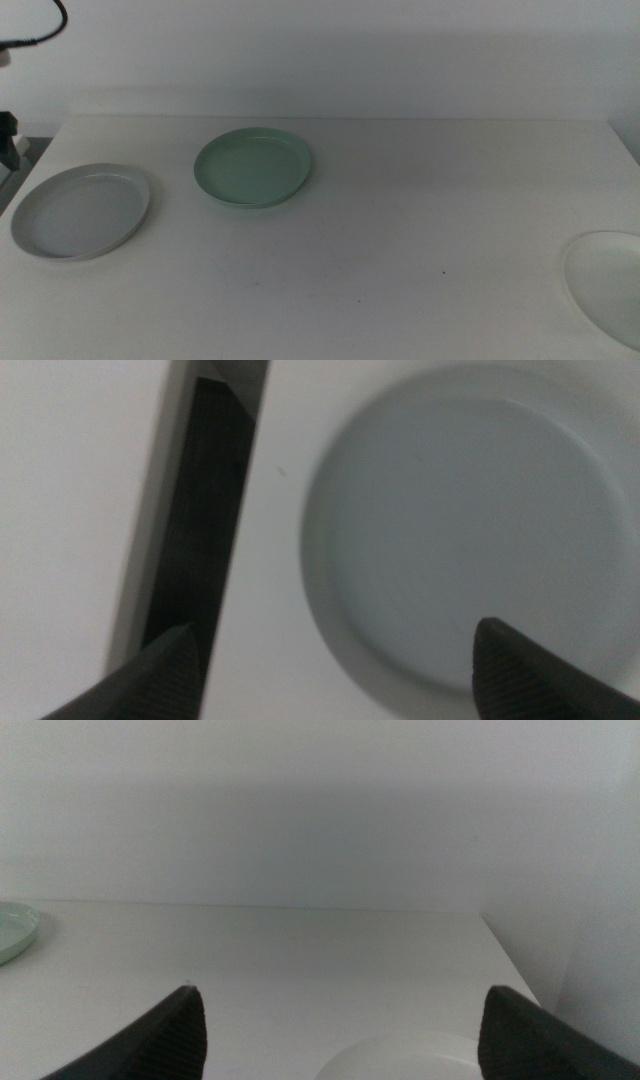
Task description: Stack the three bowls on top of each other.
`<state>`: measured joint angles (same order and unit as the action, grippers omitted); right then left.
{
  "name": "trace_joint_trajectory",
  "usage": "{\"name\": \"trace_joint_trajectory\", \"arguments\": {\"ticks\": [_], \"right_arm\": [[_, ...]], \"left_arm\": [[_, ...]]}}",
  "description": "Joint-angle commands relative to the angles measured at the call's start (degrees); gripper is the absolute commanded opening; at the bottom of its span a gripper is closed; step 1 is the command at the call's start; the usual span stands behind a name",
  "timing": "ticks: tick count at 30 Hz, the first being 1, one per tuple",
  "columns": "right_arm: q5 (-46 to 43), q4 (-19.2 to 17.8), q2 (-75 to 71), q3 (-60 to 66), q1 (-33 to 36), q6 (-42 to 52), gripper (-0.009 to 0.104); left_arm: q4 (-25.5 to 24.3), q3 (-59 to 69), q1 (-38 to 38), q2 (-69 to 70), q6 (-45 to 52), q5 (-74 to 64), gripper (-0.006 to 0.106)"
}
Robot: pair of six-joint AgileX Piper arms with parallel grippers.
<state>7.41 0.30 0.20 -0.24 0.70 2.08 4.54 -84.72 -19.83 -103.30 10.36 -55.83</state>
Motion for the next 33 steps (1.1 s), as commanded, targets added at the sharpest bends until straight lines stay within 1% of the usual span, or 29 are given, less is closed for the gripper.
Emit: {"name": "trace_joint_trajectory", "arguments": {"ticks": [1, 3, 7, 12, 14, 16, 19, 22, 23, 28, 30, 31, 32, 33], "right_arm": [[-0.1, -0.3, -0.2, 0.2, -0.2, 0.3, 0.072], [-0.1, -0.3, -0.2, 0.2, -0.2, 0.3, 0.072], [-0.1, -0.3, -0.2, 0.2, -0.2, 0.3, 0.072], [-0.1, -0.3, -0.2, 0.2, -0.2, 0.3, 0.072], [-0.1, -0.3, -0.2, 0.2, -0.2, 0.3, 0.072], [-0.1, -0.3, -0.2, 0.2, -0.2, 0.3, 0.072], [-0.1, -0.3, -0.2, 0.2, -0.2, 0.3, 0.072], [-0.1, -0.3, -0.2, 0.2, -0.2, 0.3, 0.072], [-0.1, -0.3, -0.2, 0.2, -0.2, 0.3, 0.072], [-0.1, -0.3, -0.2, 0.2, -0.2, 0.3, 0.072], [-0.1, -0.3, -0.2, 0.2, -0.2, 0.3, 0.072], [-0.1, -0.3, -0.2, 0.2, -0.2, 0.3, 0.072], [-0.1, -0.3, -0.2, 0.2, -0.2, 0.3, 0.072], [-0.1, -0.3, -0.2, 0.2, -0.2, 0.3, 0.072]], "left_arm": [[-0.3, -3.8, -0.4, -4.8, 2.7, 0.7, 0.094], [-0.6, -5.8, -0.4, -8.2, 4.0, 2.0, 0.094], [0.5, -8.6, -0.6, -14.0, 6.1, 4.3, 0.094], [0.7, -9.2, -0.7, -19.4, 6.3, 5.0, 0.094], [2.2, -9.2, -0.7, -20.8, 7.5, 5.2, 0.093], [3.3, -9.2, -0.7, -21.8, 7.8, 5.2, 0.090], [4.1, -9.2, -0.7, -22.6, 8.3, 5.2, 0.083], [4.1, -9.2, -0.7, -22.8, 8.3, 5.2, 0.070], [4.1, -9.2, -0.7, -22.8, 8.6, 5.2, 0.064], [3.9, -9.2, -0.7, -22.8, 8.8, 4.3, 0.027], [3.9, -9.2, -0.7, -22.8, 8.5, 4.1, 0.010], [4.2, -9.2, -0.7, -22.5, 8.5, 4.1, 0.004], [4.5, -9.4, -0.7, -21.9, 8.5, 3.5, -0.002], [4.1, -9.4, -0.7, -21.1, 8.2, 2.8, -0.002]]}}
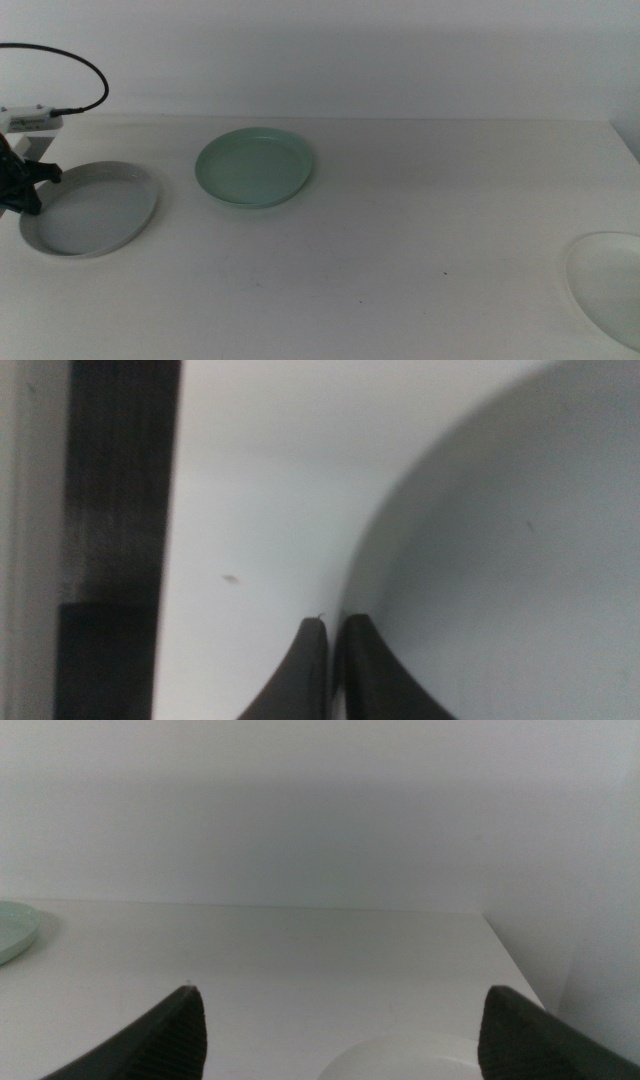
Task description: Stack the three bowls on top of each other.
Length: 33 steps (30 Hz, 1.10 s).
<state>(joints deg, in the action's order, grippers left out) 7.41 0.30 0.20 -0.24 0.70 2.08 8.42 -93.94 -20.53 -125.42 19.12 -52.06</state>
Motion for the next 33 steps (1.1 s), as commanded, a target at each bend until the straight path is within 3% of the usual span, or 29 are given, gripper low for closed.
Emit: {"name": "trace_joint_trajectory", "arguments": {"ticks": [1, 7, 13, 24, 29, 33], "right_arm": [[-0.1, -0.3, -0.2, 0.2, -0.2, 0.3, 0.072], [-0.1, -0.3, -0.2, 0.2, -0.2, 0.3, 0.072], [-0.1, -0.3, -0.2, 0.2, -0.2, 0.3, 0.072], [-0.1, -0.3, -0.2, 0.2, -0.2, 0.3, 0.072], [-0.1, -0.3, -0.2, 0.2, -0.2, 0.3, 0.072], [-0.1, -0.3, -0.2, 0.2, -0.2, 0.3, 0.072]], "left_arm": [[-0.4, -0.1, 0.0, 1.9, -0.9, -2.0, -0.002], [-0.1, 1.3, 1.0, 12.5, -5.0, -6.2, -0.002], [0.2, 0.1, 10.2, 22.0, -11.1, -8.3, -0.002], [0.5, -7.4, 34.1, 18.1, -23.0, -9.9, -0.002], [0.9, -7.3, 38.6, 14.2, -23.9, -9.4, -0.002], [4.0, -7.3, 39.4, 10.8, -20.1, -10.4, -0.002]]}}
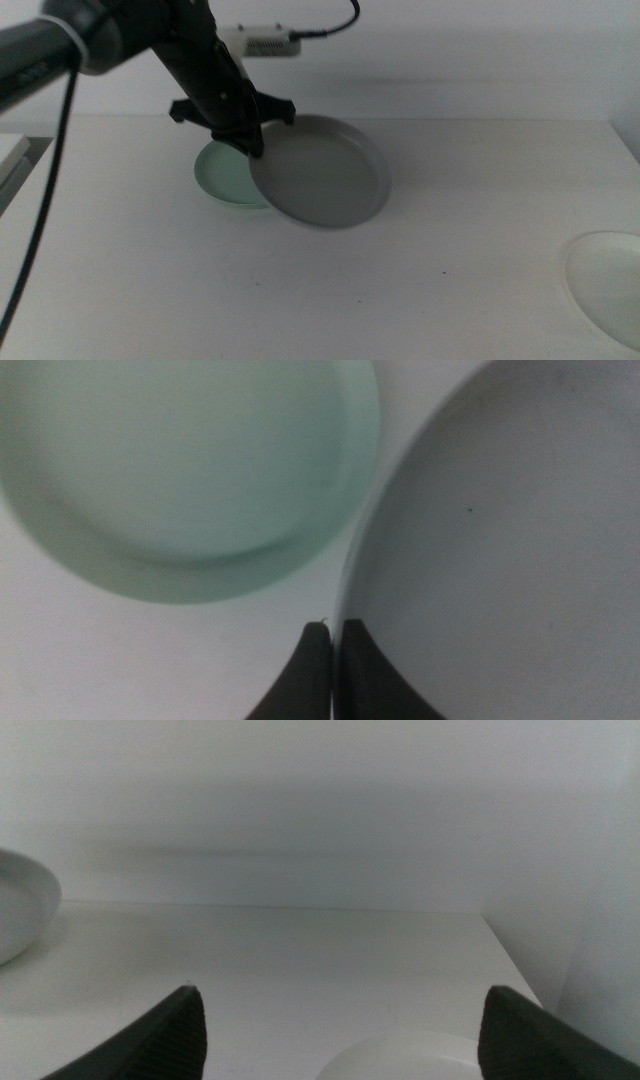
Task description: Stack the three bowls on top of each other.
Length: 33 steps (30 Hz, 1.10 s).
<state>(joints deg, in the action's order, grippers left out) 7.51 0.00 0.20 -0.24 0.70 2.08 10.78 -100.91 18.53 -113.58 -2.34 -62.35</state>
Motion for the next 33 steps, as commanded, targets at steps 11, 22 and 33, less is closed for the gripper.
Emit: {"name": "trace_joint_trajectory", "arguments": {"ticks": [11, 22, 33], "right_arm": [[-0.2, 0.0, -0.2, 0.2, -0.2, 0.3, 0.072], [-0.2, 0.0, -0.2, 0.2, -0.2, 0.3, 0.072], [-0.2, 0.0, -0.2, 0.2, -0.2, 0.3, 0.072]], "left_arm": [[7.9, 3.1, 0.4, -7.2, 6.8, 2.2, -0.002], [11.2, 3.1, 0.9, -10.6, 8.4, 2.5, -0.002], [10.8, 3.1, 0.9, -11.1, 8.5, 2.1, 0.034]]}}
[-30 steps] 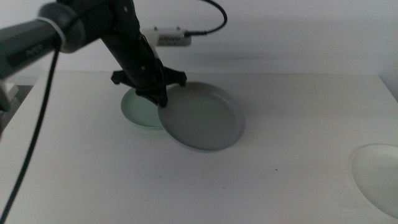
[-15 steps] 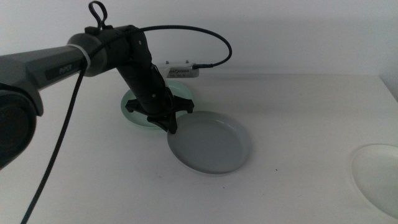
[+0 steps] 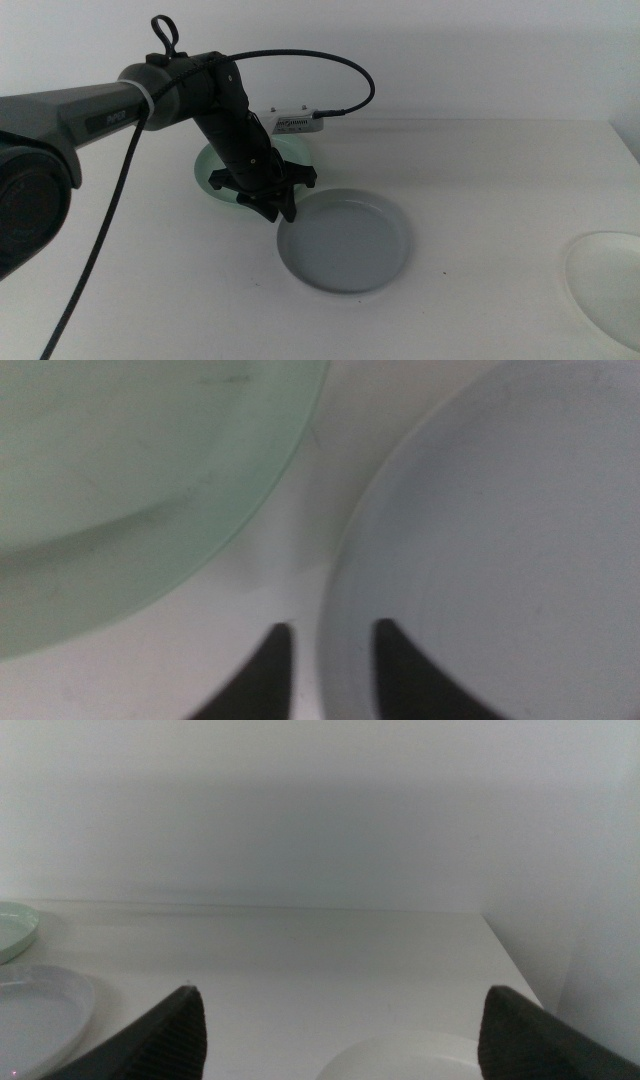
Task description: Stack the three bowls on top of each other.
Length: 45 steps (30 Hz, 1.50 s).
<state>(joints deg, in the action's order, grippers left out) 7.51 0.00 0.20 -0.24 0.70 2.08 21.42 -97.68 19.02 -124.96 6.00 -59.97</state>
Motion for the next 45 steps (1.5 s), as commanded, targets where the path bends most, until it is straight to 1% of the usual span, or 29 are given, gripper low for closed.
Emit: {"name": "trace_joint_trajectory", "arguments": {"ticks": [1, 2, 6, 7, 9, 10, 12, 16, 18, 19, 20, 25, 33, 41, 43, 45], "right_arm": [[-0.2, 0.0, -0.2, 0.2, -0.2, 0.3, 0.072], [-0.2, 0.0, -0.2, 0.2, -0.2, 0.3, 0.072], [-0.2, 0.0, -0.2, 0.2, -0.2, 0.3, 0.072], [-0.2, 0.0, -0.2, 0.2, -0.2, 0.3, 0.072], [-0.2, 0.0, -0.2, 0.2, -0.2, 0.3, 0.072], [-0.2, 0.0, -0.2, 0.2, -0.2, 0.3, 0.072], [-0.2, 0.0, -0.2, 0.2, -0.2, 0.3, 0.072], [-0.2, 0.0, -0.2, 0.2, -0.2, 0.3, 0.072], [-0.2, 0.0, -0.2, 0.2, -0.2, 0.3, 0.072], [-0.2, 0.0, -0.2, 0.2, -0.2, 0.3, 0.072], [-0.2, 0.0, -0.2, 0.2, -0.2, 0.3, 0.072], [-0.2, 0.0, -0.2, 0.2, -0.2, 0.3, 0.072], [-0.2, 0.0, -0.2, 0.2, -0.2, 0.3, 0.072], [-0.2, 0.0, -0.2, 0.2, -0.2, 0.3, 0.072], [-0.2, 0.0, -0.2, 0.2, -0.2, 0.3, 0.072], [-0.2, 0.0, -0.2, 0.2, -0.2, 0.3, 0.072]], "left_arm": [[0.1, -0.2, 0.4, 0.3, 0.3, -0.5, 0.043], [0.1, -0.2, 0.4, 0.3, 0.3, -0.9, 0.050], [0.1, -1.6, -1.5, 2.1, 0.5, -5.4, 0.087], [0.1, -1.9, -2.3, 3.4, 0.2, -6.3, 0.094], [-0.5, -1.9, -4.0, 6.7, -0.7, -6.3, 0.094], [-1.7, -1.9, -4.9, 8.8, -1.9, -6.3, 0.094], [-5.5, -1.9, -6.4, 13.0, -4.8, -5.7, 0.094], [-16.4, -1.9, -8.2, 18.6, -11.4, -3.1, 0.094], [-19.7, -2.1, -9.1, 19.2, -12.8, -0.2, 0.094], [-20.1, -2.3, -9.9, 19.1, -12.9, 1.1, 0.094], [-19.4, -2.6, -10.8, 18.6, -12.4, 1.6, 0.094], [-12.0, -8.1, -15.3, 11.1, -8.4, 2.3, 0.094], [-11.1, -20.3, -16.0, -4.0, -7.3, 0.0, 0.094], [-5.8, -20.9, -16.0, -10.8, -2.8, -0.2, 0.093], [-5.7, -20.9, -15.9, -11.7, -2.3, -0.2, 0.090], [-5.8, -20.9, -15.8, -12.2, -1.9, -0.2, 0.085]]}}
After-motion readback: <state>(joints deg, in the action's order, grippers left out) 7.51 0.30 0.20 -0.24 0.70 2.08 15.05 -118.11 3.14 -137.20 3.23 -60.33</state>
